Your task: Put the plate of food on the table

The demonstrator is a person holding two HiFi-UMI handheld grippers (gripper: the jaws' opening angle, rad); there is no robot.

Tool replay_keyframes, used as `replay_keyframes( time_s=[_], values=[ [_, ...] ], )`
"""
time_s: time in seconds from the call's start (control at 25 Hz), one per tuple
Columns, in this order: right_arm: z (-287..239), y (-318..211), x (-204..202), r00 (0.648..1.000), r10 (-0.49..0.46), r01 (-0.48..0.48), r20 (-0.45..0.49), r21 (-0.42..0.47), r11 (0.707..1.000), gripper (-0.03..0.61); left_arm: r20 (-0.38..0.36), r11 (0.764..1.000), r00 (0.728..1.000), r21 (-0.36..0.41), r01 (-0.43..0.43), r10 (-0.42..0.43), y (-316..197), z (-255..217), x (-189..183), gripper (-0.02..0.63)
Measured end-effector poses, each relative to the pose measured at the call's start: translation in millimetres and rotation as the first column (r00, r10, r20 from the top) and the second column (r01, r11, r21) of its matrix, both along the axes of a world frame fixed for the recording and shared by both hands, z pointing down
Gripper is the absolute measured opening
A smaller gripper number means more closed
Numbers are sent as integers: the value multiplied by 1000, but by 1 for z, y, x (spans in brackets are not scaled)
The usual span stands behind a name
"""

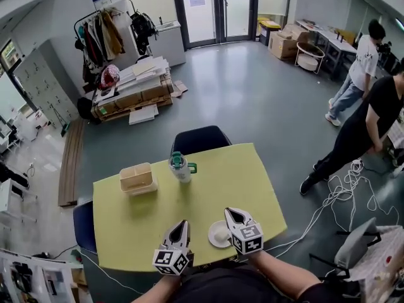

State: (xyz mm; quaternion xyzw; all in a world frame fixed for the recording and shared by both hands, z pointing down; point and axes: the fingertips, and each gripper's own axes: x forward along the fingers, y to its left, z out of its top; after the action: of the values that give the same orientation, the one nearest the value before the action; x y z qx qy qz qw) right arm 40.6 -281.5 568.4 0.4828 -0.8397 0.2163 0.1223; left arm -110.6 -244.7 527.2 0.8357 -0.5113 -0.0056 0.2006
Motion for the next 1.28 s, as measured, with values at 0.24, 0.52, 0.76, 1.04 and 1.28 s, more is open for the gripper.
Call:
replay_keyframes(
  time_s=[0.24,0.52,0.76,1.04,1.28],
  values=[
    [-29,-3,-5,1000,-8,7,12,49,999,12,4,998,1000,58,-17,16,-5,-23,3,8],
    [-65,-7,-12,1000,-11,8,19,115,993,12,12,995,1000,101,-13,12,-8,-42,-4,8],
    [-68,-7,-14,1000,-9,6,27,115,993,12,20,994,1000,104,-19,17,-10,-43,-3,8],
    [-66,-5,-16,1000,-14,11,24,109,994,12,23,995,1000,103,-14,12,-8,-42,-4,8],
    [-68,-1,-17,1000,-17,14,22,110,994,12,23,995,1000,102,-6,4,-3,-43,-6,8]
  ],
)
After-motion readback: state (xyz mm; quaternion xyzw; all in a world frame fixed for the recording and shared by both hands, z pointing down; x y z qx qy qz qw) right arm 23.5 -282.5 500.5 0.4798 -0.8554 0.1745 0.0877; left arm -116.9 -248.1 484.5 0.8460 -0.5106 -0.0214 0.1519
